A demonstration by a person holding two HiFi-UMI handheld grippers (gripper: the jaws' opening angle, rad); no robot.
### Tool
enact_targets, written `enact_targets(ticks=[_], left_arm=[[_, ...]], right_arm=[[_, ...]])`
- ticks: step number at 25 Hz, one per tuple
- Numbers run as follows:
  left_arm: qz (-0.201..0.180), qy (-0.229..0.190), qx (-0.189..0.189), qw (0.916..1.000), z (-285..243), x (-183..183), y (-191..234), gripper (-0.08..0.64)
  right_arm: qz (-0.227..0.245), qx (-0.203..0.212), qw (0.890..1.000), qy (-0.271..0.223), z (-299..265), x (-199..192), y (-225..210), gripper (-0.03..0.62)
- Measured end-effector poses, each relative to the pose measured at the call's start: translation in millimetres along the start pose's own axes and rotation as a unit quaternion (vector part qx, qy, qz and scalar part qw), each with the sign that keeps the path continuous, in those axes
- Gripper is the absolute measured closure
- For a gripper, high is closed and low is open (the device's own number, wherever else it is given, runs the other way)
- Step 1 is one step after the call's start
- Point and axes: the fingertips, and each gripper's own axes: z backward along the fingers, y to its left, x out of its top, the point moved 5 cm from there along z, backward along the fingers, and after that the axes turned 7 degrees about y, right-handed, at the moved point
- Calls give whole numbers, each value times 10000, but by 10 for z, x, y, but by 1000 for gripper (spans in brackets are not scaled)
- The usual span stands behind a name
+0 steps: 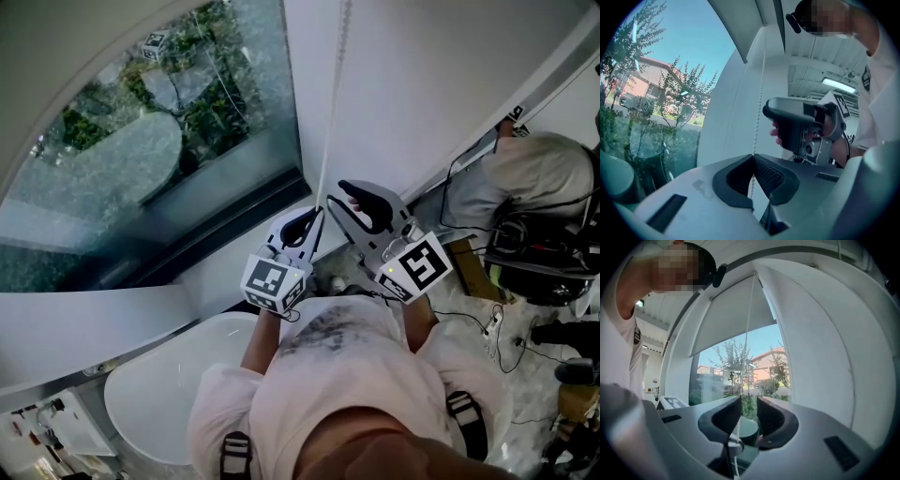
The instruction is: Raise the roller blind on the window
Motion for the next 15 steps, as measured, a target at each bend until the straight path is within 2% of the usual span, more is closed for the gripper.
enact_targets(ticks=[6, 15], left_arm=[[-33, -8, 32, 10000, 4, 15, -23, 552], [-95, -2, 107, 9999, 9, 27, -25, 552]], right_arm=[[267, 97, 9989, -364, -71, 507, -11, 440], [283, 274, 9964, -749, -82, 871, -10, 440]])
